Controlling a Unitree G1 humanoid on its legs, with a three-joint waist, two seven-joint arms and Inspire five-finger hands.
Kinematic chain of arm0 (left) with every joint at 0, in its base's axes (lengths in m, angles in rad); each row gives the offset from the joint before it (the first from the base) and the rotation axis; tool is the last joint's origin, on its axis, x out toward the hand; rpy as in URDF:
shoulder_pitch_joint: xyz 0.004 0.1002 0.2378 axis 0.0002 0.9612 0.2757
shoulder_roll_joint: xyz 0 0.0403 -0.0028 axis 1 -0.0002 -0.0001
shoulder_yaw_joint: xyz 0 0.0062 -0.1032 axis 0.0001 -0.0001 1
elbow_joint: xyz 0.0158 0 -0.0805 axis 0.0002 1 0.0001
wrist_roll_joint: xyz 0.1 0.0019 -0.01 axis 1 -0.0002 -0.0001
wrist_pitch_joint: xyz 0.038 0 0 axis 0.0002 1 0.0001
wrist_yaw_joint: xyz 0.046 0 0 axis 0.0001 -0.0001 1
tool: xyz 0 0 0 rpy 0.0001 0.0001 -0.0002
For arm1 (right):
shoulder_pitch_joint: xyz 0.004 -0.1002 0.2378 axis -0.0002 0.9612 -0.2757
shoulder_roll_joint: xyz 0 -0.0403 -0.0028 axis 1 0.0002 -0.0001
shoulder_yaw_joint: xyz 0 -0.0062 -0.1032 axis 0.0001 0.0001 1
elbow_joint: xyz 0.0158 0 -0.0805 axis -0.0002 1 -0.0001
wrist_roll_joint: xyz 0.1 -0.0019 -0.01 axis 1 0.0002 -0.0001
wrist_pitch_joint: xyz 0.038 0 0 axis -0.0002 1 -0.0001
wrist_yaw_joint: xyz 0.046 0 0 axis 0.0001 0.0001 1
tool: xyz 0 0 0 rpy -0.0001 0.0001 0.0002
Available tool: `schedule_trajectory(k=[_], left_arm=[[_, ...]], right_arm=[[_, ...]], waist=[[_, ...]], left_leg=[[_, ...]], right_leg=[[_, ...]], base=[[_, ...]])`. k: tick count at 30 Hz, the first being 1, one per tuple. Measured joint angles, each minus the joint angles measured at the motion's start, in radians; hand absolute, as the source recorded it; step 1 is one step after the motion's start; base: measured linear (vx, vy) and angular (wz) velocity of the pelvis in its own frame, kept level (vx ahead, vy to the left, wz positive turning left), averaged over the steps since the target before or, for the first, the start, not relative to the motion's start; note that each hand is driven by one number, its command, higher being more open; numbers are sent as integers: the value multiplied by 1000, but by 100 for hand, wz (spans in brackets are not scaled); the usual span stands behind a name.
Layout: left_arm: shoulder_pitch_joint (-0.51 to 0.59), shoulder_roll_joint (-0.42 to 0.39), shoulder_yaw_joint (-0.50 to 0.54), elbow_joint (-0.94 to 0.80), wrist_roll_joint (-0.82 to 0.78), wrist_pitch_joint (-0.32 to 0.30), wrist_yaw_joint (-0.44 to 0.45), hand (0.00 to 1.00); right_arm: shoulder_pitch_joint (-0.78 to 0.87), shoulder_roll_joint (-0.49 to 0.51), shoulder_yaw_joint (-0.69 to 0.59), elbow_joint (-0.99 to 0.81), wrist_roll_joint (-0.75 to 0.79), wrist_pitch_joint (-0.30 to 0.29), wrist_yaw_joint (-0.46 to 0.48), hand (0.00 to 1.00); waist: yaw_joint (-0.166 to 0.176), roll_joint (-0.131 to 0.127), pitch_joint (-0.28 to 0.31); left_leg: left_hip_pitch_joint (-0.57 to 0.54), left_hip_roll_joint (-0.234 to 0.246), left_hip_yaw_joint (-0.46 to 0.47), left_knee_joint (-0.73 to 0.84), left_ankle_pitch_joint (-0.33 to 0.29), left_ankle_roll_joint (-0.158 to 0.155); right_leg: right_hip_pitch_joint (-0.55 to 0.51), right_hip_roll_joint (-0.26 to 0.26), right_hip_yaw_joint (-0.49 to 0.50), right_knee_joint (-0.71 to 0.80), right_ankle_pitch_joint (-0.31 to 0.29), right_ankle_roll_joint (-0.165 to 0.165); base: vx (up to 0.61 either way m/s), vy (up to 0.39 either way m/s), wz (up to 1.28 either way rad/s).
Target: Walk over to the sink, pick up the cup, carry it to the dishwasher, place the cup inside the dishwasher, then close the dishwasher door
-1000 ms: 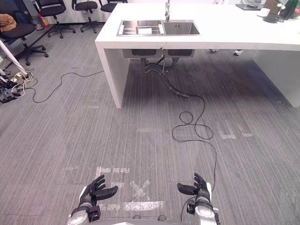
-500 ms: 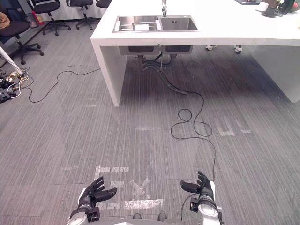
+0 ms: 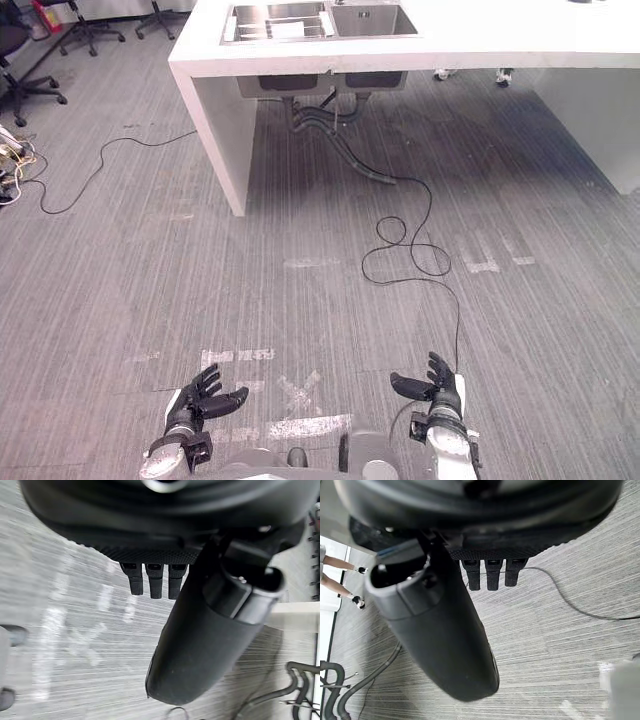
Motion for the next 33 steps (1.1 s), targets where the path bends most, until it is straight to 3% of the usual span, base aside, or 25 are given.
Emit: schedule_trajectory(k=[3, 4, 5, 6, 7, 9, 10, 11, 12, 13, 15, 17, 19, 20, 21, 22, 23, 24, 27, 28, 29, 30, 31, 32, 33], left_arm=[[-26, -3, -9, -5, 0, 0, 5, 90], [-51, -7, -8, 4, 0, -1, 6, 90], [-58, -1, -8, 8, 0, -5, 7, 90], [-61, 3, -8, 10, 0, -5, 6, 90], [-75, -14, -8, 43, 1, -5, 7, 90], [-86, -19, -8, 50, 1, -4, 6, 90], [-88, -34, -8, 48, 1, -2, 6, 90], [-86, -59, -8, 33, 0, 0, 4, 90], [-76, -70, -9, 18, 0, 0, 3, 90], [-69, -85, -19, -14, 0, 0, 1, 90], [-65, -96, -31, -56, 0, 4, -3, 90], [-61, -110, -31, -90, -1, 7, -7, 90], [-52, -115, -34, -91, -1, 7, -7, 90], [-40, -116, -37, -91, -1, 9, -8, 90], [-31, -118, -37, -90, -1, 10, -10, 90], [-25, -121, -37, -91, -1, 9, -10, 90], [-30, -110, -33, -71, 0, 10, -10, 90], [-36, -89, -34, -69, 0, 12, -9, 90], [-39, -84, -27, -74, 0, 16, -2, 90], [-31, -78, -33, -77, 0, 20, -1, 90], [-18, -71, -49, -83, 0, 20, 1, 90], [-15, -56, -71, -87, 0, 20, 1, 90], [-17, -49, -83, -88, 0, 20, 1, 90], [-18, -35, -88, -95, 0, 20, 2, 90], [-18, -32, -88, -97, 0, 20, 4, 90]], right_arm=[[-4, -10, 0, -2, 0, 0, 0, 90], [-15, -20, 1, 14, 0, 0, 0, 90], [-14, -23, 6, 19, 0, 0, 0, 90], [-10, -24, 6, 19, 0, -1, 0, 90], [-28, -45, 6, 52, 1, 0, -1, 90], [-50, -44, 8, 55, 1, 2, -1, 90], [-41, -40, 13, 41, 1, 2, -1, 90], [-17, -44, 28, 7, 2, 2, -3, 90], [1, -42, 39, -21, 2, 0, -3, 90], [14, -30, 52, -62, 12, -3, -9, 90], [10, -16, 52, -95, 14, -5, -18, 90], [-6, 2, 52, -123, 19, -6, -24, 90], [-5, 5, 50, -125, 37, -6, -25, 90], [-1, 5, 49, -122, 41, -6, -35, 90], [-1, 1, 46, -119, 42, -6, -41, 90], [-1, -4, 46, -116, 42, -6, -42, 90], [-24, 7, 47, -68, 43, -4, -42, 90], [-29, 18, 48, -56, 43, -1, -42, 90], [-21, 24, 46, -59, 42, 0, -40, 90], [-16, 24, 46, -58, 38, 0, -40, 90], [-15, 26, 49, -58, 37, 0, -37, 90], [-9, 30, 54, -57, 28, 0, -36, 90], [-2, 34, 56, -54, 27, 0, -34, 90], [7, 38, 69, -42, 23, 3, -32, 90], [14, 39, 76, -36, 18, 5, -31, 90]], waist=[[-18, 3, 2], [-25, 14, 8], [-25, 8, 6], [-30, 4, 5], [-25, 44, -1], [-27, 49, 2], [-30, 50, 3], [-29, 58, 11], [-23, 56, 15], [-9, 61, 17], [11, 58, 21], [32, 59, 38], [49, 54, 43], [52, 55, 42], [55, 63, 38], [57, 76, 35], [64, 53, 38], [66, 27, 35], [79, 10, 41], [87, 7, 41], [86, 3, 41], [73, -8, 41], [63, -14, 41], [47, -26, 45], [42, -30, 42]], left_leg=[[43, 14, -36, -5, -24, -19], [64, 40, -58, -14, -37, -42], [82, 51, -75, -16, -53, -73], [97, 56, -93, -12, -73, -92], [102, 106, -98, 19, -90, -110], [90, 137, -96, 104, -54, -131], [65, 148, -93, 236, -3, -128], [-6, 177, -91, 473, 107, -130], [-65, 200, -91, 605, 167, -133], [-170, 242, -69, 817, 157, -135], [-316, 290, -41, 947, 122, -131], [-422, 306, -15, 879, 73, -132], [-449, 284, 17, 684, 48, -132], [-440, 245, 22, 492, 55, -132], [-419, 213, 13, 294, 109, -138], [-402, 207, 5, 191, 182, -130], [-370, 182, 30, 181, 250, -79], [-376, 154, 31, 177, 229, -68], [-367, 145, 65, 248, 144, -49], [-326, 138, 93, 252, 99, -45], [-275, 126, 123, 236, 69, -41], [-223, 106, 135, 217, 42, -24], [-201, 98, 134, 211, 33, -20], [-152, 89, 130, 196, 14, -21], [-129, 89, 130, 186, 7, -22]], right_leg=[[-52, -8, -26, -113, -2, 0], [-70, 10, -35, -231, 28, -14], [-70, 27, -33, -368, 174, -23], [-58, 20, -36, -395, 283, -58], [-44, 54, -76, -366, 241, -89], [3, 73, -99, -373, 193, -106], [73, 79, -128, -399, 171, -109], [175, 90, -151, -456, 165, -114], [228, 94, -152, -491, 163, -117], [308, 109, -153, -553, 158, -123], [387, 118, -151, -622, 156, -125], [461, 114, -139, -673, 145, -117], [487, 92, -132, -669, 108, -92], [498, 71, -127, -650, 75, -71], [496, 58, -118, -615, 40, -38], [494, 58, -110, -594, 18, -25], [502, 32, -80, -576, -10, -9], [504, 8, -46, -596, -9, -9], [532, -19, -5, -596, -12, -2], [520, -40, 19, -506, -24, 18], [445, -67, 38, -306, -24, 40], [348, -105, 48, -76, 20, 105], [308, -116, 52, 22, 28, 116], [238, -127, 44, 149, 18, 99], [206, -130, 31, 178, 11, 86]], base=[[429, -54, 42], [537, -117, 54], [558, -132, 58], [598, -156, 36], [593, -182, 21], [559, -192, 19], [518, -204, 46], [585, -198, 51], [529, -154, 37], [451, -105, 13], [318, -71, -1], [293, 23, -7], [263, 129, -3], [352, 203, -1], [372, 216, -7], [376, 218, -26], [383, 199, -19], [382, 188, -10], [349, 154, -22], [321, 158, -62], [455, 193, -64], [324, 124, -34], [409, 72, -1], [205, 7, 12], [422, -23, 14]])
